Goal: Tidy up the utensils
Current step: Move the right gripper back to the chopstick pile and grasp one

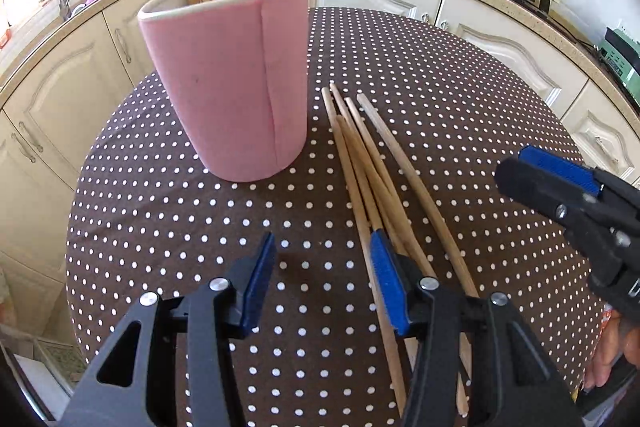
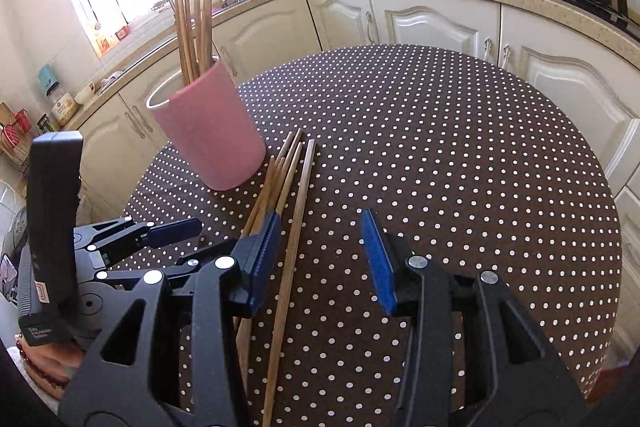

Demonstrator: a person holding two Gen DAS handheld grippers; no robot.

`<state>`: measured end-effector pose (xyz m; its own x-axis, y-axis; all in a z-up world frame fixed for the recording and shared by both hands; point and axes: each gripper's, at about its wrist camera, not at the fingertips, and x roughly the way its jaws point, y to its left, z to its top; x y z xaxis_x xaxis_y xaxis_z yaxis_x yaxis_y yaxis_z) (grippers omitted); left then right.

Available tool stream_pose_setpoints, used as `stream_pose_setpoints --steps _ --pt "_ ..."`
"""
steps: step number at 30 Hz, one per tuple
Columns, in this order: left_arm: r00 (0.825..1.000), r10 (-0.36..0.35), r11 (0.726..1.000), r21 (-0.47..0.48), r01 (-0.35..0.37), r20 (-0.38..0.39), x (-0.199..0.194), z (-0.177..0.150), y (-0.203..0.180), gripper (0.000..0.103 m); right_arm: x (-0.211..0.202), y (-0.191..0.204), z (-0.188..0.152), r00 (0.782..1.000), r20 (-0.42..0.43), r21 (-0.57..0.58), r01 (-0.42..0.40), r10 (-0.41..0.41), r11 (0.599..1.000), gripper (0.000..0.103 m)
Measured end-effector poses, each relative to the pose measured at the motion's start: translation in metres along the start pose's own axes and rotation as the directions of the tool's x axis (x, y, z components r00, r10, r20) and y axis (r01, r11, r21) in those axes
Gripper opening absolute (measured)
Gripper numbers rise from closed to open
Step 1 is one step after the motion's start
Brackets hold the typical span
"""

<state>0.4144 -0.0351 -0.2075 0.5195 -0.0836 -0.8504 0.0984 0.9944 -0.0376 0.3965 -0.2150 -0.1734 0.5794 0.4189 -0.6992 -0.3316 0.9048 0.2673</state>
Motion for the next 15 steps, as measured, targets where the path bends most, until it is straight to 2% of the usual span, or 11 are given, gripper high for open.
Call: stream_pose_setpoints --steps 6,12,13,15 --pt "1.000 -0.015 1.000 -0.018 0.015 -0.021 0.012 0.009 0.002 0.049 0.015 0.004 0.005 0.998 -0.063 -0.033 0.003 -0.005 0.999 0.043" --pt "0.999 0.050 0.998 0.033 -0.049 -0.023 0.017 0.022 -0.007 0.047 0.031 0.010 0.014 0.992 -0.123 -0.043 0.011 -0.017 0.999 0.042" --pt "0.999 0.047 0.998 0.035 -0.046 -0.018 0.017 0.022 -0.008 0.043 0.034 0.011 0.015 0.991 -0.130 -0.046 0.015 -0.021 0.999 0.043" --pt "0.999 0.038 0.998 0.043 -0.037 -0.014 0.016 0.021 -0.010 0.024 0.039 0.014 0.018 0.990 -0.140 -0.054 0.022 -0.029 0.998 0.042"
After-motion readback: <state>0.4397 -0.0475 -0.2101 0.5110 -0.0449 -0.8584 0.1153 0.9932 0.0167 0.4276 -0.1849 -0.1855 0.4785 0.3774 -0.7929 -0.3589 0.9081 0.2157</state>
